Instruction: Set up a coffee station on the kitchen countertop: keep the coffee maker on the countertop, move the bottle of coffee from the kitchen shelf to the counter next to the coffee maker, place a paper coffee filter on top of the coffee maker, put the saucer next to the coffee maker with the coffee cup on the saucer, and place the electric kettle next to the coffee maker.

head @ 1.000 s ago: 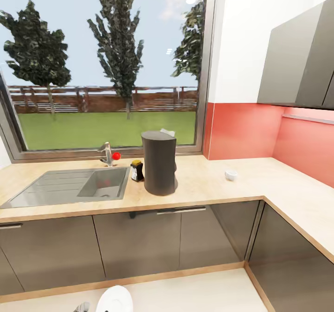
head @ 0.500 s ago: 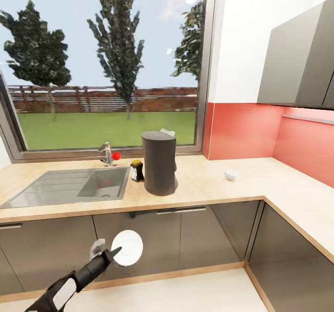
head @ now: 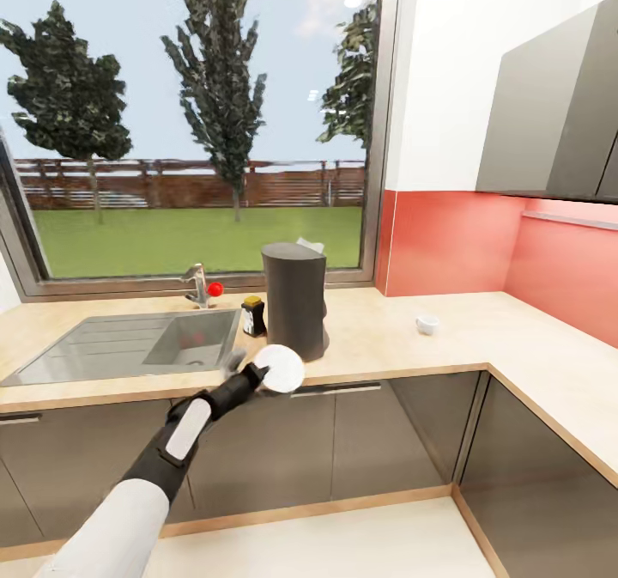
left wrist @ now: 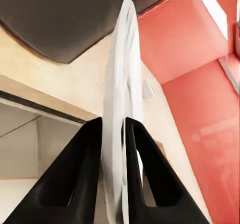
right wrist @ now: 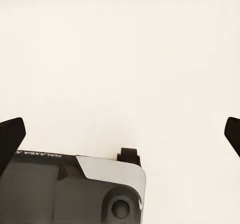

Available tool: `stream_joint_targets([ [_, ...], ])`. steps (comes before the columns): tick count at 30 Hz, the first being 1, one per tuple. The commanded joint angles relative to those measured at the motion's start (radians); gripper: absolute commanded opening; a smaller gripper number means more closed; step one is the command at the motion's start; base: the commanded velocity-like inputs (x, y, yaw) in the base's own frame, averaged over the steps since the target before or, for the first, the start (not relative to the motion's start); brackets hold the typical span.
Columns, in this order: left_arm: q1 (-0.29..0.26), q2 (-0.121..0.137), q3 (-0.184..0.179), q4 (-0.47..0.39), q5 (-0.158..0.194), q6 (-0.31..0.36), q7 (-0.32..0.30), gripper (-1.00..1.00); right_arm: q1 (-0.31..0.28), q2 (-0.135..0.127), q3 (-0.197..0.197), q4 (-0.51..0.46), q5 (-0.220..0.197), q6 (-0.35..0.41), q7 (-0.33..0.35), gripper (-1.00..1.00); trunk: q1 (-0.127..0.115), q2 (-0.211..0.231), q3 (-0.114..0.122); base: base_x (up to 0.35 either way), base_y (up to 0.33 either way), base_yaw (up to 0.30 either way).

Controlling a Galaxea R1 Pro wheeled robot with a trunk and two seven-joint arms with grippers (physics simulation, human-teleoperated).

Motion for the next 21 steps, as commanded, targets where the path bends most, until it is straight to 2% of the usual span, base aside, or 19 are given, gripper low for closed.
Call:
stream_joint_targets([
  [1, -0.016, -0.024, 0.002, -0.014, 0.002, 0.010, 0.062, -1.00, 0.000, -0.001, 0.008, -0.002, -0.010, 0.005, 0.002, 1.00, 0.000, -0.001, -0.002, 0.000, 0.000, 0.000],
  [3, -0.052, -0.081, 0.003, -0.034, 0.008, 0.016, 0.186, -1.00, 0.001, -0.001, 0.008, -0.002, -0.010, 0.005, 0.002, 1.00, 0.000, -0.001, -0.002, 0.000, 0.000, 0.000],
  [4, -0.056, -0.087, 0.004, -0.035, 0.013, 0.016, 0.201, -1.00, 0.002, -0.001, 0.008, -0.001, -0.010, 0.005, 0.002, 1.00, 0.000, -0.001, -0.002, 0.000, 0.000, 0.000],
  [5, -0.071, -0.107, 0.004, -0.039, 0.049, 0.014, 0.253, -1.00, 0.003, 0.000, 0.008, -0.002, -0.010, 0.005, 0.002, 1.00, 0.000, -0.001, -0.002, 0.000, 0.000, 0.000],
  [9, -0.091, -0.122, 0.002, -0.040, 0.164, 0.000, 0.423, -1.00, 0.004, -0.001, 0.007, -0.001, -0.010, 0.006, 0.002, 1.00, 0.000, -0.001, -0.002, 0.000, 0.000, 0.000],
  [11, -0.087, -0.124, 0.001, -0.033, 0.207, -0.026, 0.483, -1.00, 0.005, -0.001, 0.007, -0.002, -0.010, 0.007, 0.002, 1.00, 0.000, -0.001, -0.002, 0.000, 0.000, 0.000],
  [15, -0.077, -0.119, 0.000, -0.029, 0.222, -0.050, 0.504, -1.00, 0.006, 0.003, 0.008, -0.002, -0.011, 0.007, 0.004, 1.00, 0.000, -0.001, -0.002, 0.000, 0.000, 0.000],
  [21, -0.076, -0.114, -0.001, -0.029, 0.224, -0.047, 0.501, -1.00, 0.006, 0.004, 0.007, -0.002, -0.013, 0.007, 0.003, 1.00, 0.000, -0.001, -0.002, 0.000, 0.000, 0.000],
])
